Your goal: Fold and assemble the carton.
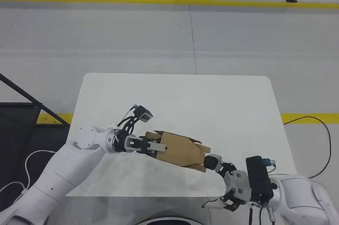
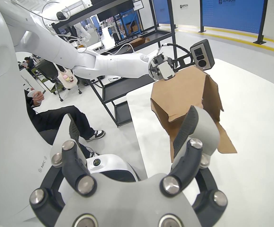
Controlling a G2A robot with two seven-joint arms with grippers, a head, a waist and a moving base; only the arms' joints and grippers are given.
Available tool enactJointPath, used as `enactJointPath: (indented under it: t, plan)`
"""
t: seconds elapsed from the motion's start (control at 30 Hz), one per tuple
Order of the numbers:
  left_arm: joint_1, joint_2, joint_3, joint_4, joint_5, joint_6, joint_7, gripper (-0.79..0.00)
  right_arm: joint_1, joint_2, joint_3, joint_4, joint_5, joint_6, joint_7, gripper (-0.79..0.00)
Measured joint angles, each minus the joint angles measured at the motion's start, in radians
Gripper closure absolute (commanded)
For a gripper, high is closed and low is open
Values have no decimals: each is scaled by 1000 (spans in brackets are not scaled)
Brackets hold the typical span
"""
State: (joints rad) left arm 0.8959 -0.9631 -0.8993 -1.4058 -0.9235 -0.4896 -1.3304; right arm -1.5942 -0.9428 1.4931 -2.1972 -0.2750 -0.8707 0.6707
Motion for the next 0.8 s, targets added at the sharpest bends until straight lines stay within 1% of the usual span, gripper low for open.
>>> enactJointPath:
  t: [0.13,0.2,0.33,0.67,0.8]
  plan:
    - [7,-4,-10,-1,9,2,-2,0,32,7,-30,4,60,-10,49,-785]
    - [10,-6,-15,0,14,4,-4,0,46,10,-33,8,75,7,67,-785]
    - [15,-11,-25,0,17,7,-7,0,53,13,-25,14,89,35,64,-785]
    - [31,-21,-43,-8,39,18,-18,0,58,21,-28,-10,91,24,68,-785]
    - [33,-26,-43,-6,45,23,-23,0,72,23,-34,-32,77,41,75,-785]
